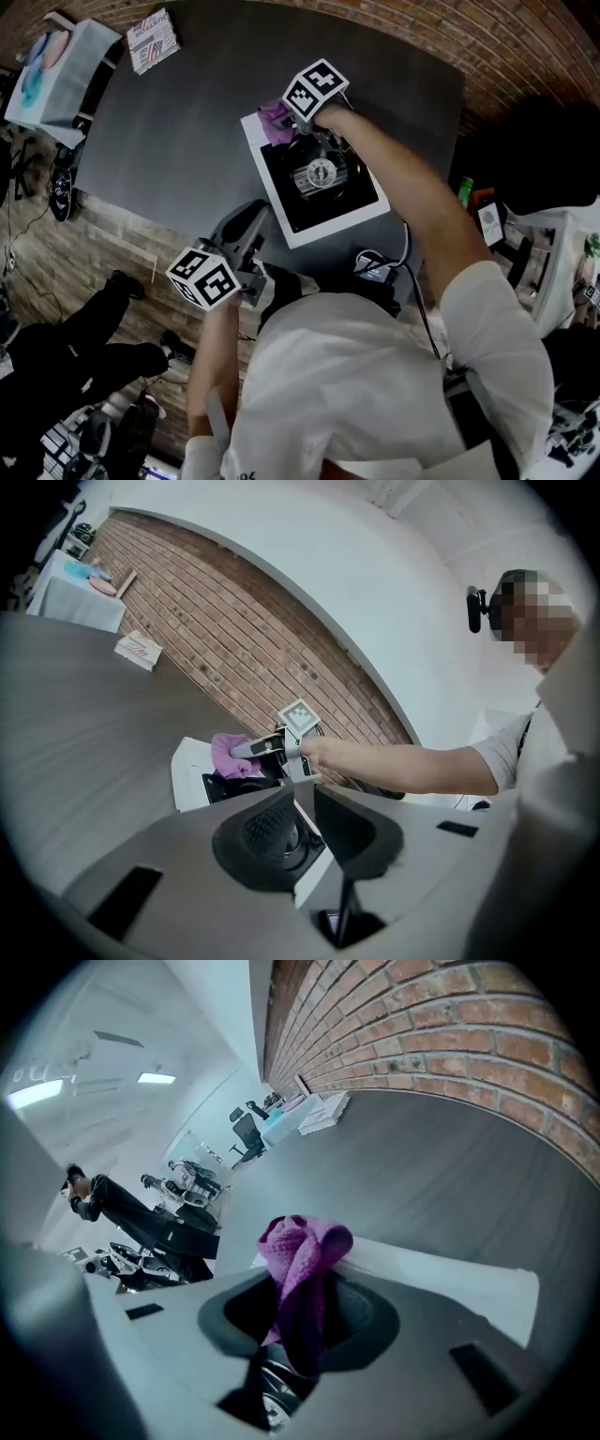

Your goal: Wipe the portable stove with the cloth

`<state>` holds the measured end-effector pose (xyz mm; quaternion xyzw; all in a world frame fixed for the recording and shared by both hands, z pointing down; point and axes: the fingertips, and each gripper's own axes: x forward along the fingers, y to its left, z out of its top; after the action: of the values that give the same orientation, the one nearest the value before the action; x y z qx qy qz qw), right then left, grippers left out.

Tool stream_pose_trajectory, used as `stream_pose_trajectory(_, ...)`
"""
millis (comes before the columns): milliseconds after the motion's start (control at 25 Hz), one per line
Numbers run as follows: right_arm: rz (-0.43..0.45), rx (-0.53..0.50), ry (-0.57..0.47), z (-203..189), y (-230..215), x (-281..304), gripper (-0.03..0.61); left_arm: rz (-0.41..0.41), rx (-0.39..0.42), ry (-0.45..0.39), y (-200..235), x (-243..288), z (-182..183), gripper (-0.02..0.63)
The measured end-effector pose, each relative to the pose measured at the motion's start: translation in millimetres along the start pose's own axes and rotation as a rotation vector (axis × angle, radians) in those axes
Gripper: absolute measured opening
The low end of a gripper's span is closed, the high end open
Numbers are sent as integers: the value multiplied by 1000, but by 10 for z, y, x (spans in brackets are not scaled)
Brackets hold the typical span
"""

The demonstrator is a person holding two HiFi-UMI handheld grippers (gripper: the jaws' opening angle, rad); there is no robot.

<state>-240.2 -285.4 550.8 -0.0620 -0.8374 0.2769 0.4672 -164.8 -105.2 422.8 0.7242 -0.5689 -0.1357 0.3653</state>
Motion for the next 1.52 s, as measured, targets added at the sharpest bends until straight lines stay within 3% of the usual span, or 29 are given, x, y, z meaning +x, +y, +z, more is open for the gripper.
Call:
stream_pose_trajectory(240,-56,-19,34,-135,-212,-214,118,-7,0,3,-29,29,-13,67)
stream_pose_trajectory(440,-152,-113,101,-218,-329,-339,117,-20,2,5,-63,57,-45,67)
stream_pose_trajectory(720,-265,-151,171,-278,-512,-521,117,-21,8,1,-81,41,-35,67)
stream_pose_trajectory(880,-358,-187,233,-309,-599,-628,117,-25,5,-3,-112,36,-36,67)
stream_pose_trajectory(1240,-635,-389,404,-358,-747,-899,115,-38,-1,-38,-129,-34,-57,67)
stream_pose_trajectory(1520,-688,-468,351,-202,-593,-1006,115,-42,-2,-62,-142,-135,-40,67)
